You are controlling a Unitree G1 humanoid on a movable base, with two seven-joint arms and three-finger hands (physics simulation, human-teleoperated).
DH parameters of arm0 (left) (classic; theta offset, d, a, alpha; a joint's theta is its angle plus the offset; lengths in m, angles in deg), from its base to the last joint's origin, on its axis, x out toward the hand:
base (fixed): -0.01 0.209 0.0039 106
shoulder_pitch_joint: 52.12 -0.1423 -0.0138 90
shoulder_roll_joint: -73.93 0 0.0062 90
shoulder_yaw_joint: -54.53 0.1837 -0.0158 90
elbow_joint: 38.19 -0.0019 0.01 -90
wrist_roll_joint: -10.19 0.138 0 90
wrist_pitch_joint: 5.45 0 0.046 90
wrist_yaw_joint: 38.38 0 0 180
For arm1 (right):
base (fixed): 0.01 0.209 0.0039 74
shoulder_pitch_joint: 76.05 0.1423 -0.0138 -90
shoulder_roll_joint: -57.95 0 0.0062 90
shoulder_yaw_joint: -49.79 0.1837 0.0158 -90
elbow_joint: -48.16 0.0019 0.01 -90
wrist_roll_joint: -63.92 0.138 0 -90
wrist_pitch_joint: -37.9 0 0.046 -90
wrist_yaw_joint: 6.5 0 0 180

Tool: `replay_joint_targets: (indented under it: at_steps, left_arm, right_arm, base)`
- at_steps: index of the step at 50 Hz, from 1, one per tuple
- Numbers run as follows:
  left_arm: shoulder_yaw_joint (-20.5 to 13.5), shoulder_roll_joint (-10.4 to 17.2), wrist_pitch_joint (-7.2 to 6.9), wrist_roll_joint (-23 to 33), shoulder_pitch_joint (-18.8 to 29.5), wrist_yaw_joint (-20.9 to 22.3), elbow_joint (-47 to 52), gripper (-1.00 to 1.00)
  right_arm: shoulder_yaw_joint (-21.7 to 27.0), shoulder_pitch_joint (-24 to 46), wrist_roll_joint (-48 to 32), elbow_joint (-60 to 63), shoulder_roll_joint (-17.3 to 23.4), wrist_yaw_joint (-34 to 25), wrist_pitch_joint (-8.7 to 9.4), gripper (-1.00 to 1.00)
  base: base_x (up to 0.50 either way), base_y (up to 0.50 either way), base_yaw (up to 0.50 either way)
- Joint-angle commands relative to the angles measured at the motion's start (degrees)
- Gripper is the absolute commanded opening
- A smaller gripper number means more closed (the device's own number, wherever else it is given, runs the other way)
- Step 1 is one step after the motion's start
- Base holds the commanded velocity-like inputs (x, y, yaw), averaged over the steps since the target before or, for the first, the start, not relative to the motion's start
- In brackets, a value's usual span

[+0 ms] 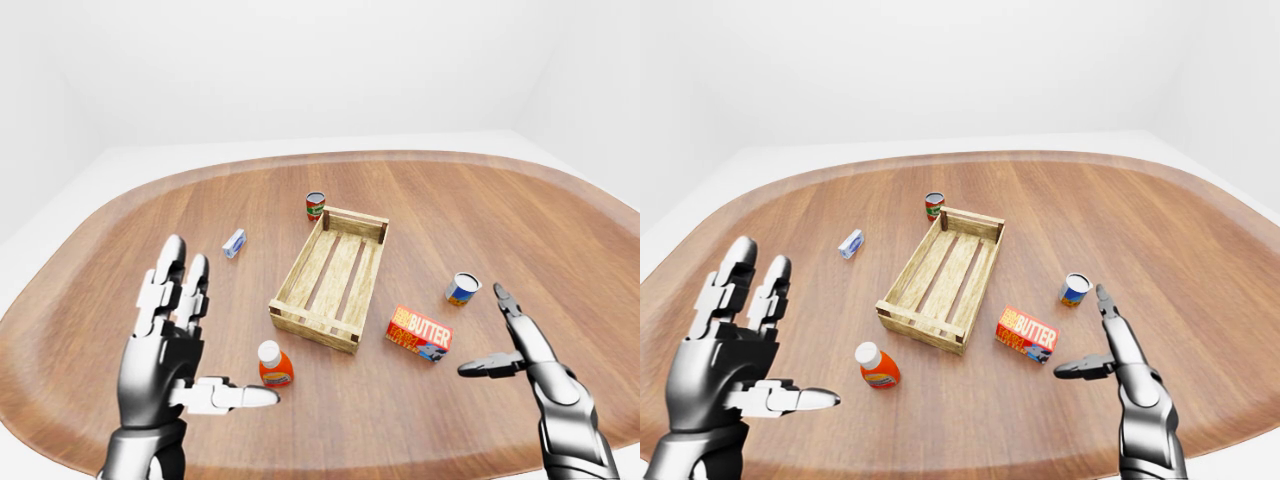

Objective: Pick up the butter and put it in the tray.

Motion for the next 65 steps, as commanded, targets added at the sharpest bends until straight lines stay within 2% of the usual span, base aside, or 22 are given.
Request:
replay_joint_targets:
  at_steps: [1, 16, 35, 48, 56, 65]
  left_arm:
    - [-0.52, -0.14, 0.00, -0.28, 0.17, 0.17, 0.21, 1.00]
    - [-0.51, 0.00, 0.00, -0.23, 0.22, 0.05, 0.18, 1.00]
    - [-1.59, -0.40, 0.00, -0.62, 1.12, 0.64, 0.08, 1.00]
    - [-1.64, -0.19, 0.00, -0.77, 1.57, 0.45, -0.38, 1.00]
    - [-1.57, -0.25, 0.00, -0.86, 1.04, 0.55, 0.16, 1.00]
    - [-2.33, -0.34, 0.00, -1.18, 1.74, 0.64, 0.22, 1.00]
  right_arm:
    - [-3.48, 2.75, 1.81, -7.47, 1.35, 2.99, 0.00, 1.00]
    - [-7.11, 8.33, 4.49, -18.14, 3.93, 6.21, 0.00, 1.00]
    - [-11.58, 12.46, 5.34, -30.10, 3.89, 10.36, 0.00, 1.00]
    - [-13.31, 14.13, 5.04, -33.17, 4.08, 11.06, 0.00, 1.00]
    - [-15.23, 15.18, 2.81, -33.00, 2.75, 11.82, 0.00, 1.00]
    - [-15.30, 16.00, 3.05, -35.02, 2.98, 11.67, 0.00, 1.00]
  base:
    - [0.00, 0.00, 0.00]
    - [0.00, 0.00, 0.00]
    - [0.00, 0.00, 0.00]
    - [0.00, 0.00, 0.00]
    - [0.00, 0.00, 0.00]
    - [0.00, 0.00, 0.00]
